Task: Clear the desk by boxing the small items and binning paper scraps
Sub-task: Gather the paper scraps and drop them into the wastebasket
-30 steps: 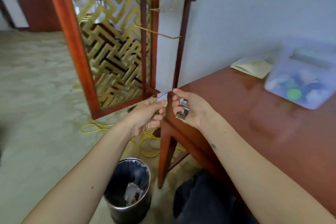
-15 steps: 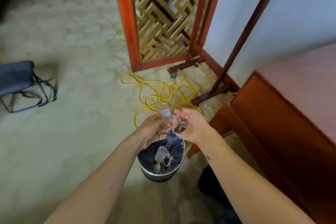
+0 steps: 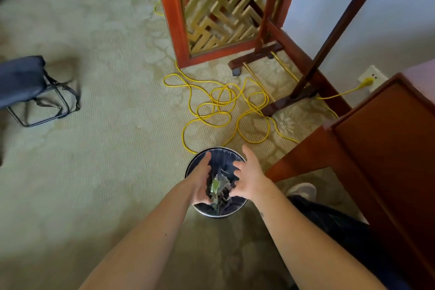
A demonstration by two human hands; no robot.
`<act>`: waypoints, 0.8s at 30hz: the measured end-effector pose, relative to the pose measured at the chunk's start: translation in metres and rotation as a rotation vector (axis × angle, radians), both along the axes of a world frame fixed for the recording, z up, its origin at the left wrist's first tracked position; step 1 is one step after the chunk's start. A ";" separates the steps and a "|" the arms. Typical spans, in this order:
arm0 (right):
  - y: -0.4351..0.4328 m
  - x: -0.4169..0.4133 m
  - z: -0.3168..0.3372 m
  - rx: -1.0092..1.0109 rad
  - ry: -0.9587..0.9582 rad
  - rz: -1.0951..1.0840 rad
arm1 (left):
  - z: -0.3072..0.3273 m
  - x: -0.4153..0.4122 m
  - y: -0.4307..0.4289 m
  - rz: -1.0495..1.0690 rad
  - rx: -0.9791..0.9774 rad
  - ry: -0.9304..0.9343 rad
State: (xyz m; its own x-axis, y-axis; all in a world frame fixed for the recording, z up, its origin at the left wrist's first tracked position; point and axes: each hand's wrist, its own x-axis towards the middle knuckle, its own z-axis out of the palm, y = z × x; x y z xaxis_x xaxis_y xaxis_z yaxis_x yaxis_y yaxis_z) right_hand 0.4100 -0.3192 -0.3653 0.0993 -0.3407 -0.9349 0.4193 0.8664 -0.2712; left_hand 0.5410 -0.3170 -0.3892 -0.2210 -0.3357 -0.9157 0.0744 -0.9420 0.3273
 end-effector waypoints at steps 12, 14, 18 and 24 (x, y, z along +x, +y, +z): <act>0.013 -0.005 0.039 -0.296 0.207 0.038 | 0.038 -0.013 0.000 0.120 -0.251 -0.090; 0.015 -0.004 0.063 -0.423 0.299 0.014 | 0.059 -0.016 -0.004 0.133 -0.303 -0.018; 0.025 -0.014 0.128 -0.708 0.422 0.026 | 0.112 -0.026 -0.010 0.112 -0.493 0.025; 0.054 -0.047 0.211 -0.982 0.669 -0.045 | 0.202 -0.054 -0.012 -0.003 -0.721 0.110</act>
State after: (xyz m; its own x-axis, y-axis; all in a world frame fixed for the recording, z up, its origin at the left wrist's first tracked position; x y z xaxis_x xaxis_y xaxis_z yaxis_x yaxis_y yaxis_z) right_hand 0.3633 -0.2654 -0.1545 -0.3398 -0.9310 -0.1333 -0.0331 0.1535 -0.9876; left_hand 0.4868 -0.3292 -0.1872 -0.3012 -0.8463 -0.4393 0.1400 -0.4950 0.8576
